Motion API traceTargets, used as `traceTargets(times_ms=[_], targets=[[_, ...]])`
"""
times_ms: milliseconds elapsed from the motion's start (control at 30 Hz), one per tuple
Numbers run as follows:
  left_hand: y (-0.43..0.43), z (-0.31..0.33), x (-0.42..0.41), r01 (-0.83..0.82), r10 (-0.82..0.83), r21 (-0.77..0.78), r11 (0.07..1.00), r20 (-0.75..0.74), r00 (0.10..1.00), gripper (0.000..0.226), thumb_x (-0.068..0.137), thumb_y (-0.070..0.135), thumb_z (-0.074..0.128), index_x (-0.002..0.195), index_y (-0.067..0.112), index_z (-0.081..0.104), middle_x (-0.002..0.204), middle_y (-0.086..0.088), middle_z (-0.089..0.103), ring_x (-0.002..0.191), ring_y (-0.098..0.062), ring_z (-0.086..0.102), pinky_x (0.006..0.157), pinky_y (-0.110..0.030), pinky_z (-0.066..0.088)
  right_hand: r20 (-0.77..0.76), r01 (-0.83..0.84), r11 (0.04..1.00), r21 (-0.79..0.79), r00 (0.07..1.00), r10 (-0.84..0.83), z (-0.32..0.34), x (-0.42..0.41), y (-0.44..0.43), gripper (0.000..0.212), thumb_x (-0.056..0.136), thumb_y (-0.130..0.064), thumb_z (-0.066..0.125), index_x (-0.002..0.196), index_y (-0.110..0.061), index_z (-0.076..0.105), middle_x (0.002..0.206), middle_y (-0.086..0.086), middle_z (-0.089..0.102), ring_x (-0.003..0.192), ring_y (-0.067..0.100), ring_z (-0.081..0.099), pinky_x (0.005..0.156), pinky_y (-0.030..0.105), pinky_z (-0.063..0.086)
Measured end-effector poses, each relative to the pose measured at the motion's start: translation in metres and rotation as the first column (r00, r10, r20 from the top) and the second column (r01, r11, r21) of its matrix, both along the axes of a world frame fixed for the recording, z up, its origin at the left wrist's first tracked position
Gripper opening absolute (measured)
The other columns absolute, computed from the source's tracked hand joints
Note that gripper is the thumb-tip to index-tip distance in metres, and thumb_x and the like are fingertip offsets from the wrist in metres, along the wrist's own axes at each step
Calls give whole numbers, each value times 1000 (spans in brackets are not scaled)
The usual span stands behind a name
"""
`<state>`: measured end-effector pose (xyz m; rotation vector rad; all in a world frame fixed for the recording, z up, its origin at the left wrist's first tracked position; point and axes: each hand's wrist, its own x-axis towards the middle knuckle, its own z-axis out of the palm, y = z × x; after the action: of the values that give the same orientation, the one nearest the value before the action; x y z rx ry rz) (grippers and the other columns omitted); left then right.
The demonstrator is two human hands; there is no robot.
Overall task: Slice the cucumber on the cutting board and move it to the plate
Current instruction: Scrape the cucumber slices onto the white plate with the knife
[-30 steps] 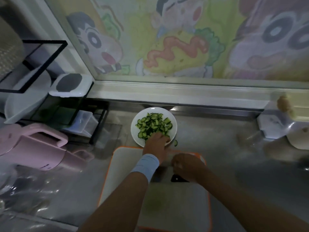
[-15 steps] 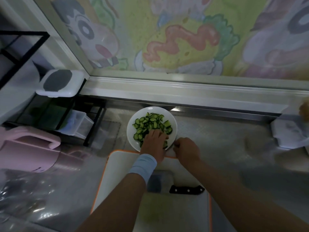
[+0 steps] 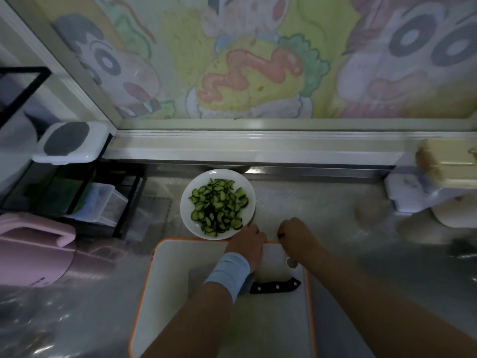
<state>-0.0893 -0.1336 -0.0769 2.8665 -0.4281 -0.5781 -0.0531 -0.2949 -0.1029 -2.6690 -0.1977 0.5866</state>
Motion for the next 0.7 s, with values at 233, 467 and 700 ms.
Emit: traceTargets(times_ms=[233,467,700], targets=[[14,19,-14,-349,323,-371,861,-131,937,41,95,22,49,136,24,45,133,0,49,123,-19,45,103,-31,37,20,150,936,318,986,-164,50,-18,30,16,80,-19,70,93,-11,73,91,1,68,85,15,61,76,23,44],[57,52,-68,-548,534,-555,626,-208,820,31,80,17,61,108,31,68,102,0,70,96,-19,62,89,-32,49,-219,326,793,514,944,-247,93,-67,83,9,71,-22,82,70,-27,74,68,-1,72,70,15,68,68,31,56],[129,80,-169,-685,660,-612,395,-329,675,8,68,24,75,71,23,68,69,-2,71,64,-20,67,67,-37,57,-398,439,703,559,886,-237,123,-166,149,10,75,-9,77,84,-13,77,72,10,73,63,19,66,58,29,53]])
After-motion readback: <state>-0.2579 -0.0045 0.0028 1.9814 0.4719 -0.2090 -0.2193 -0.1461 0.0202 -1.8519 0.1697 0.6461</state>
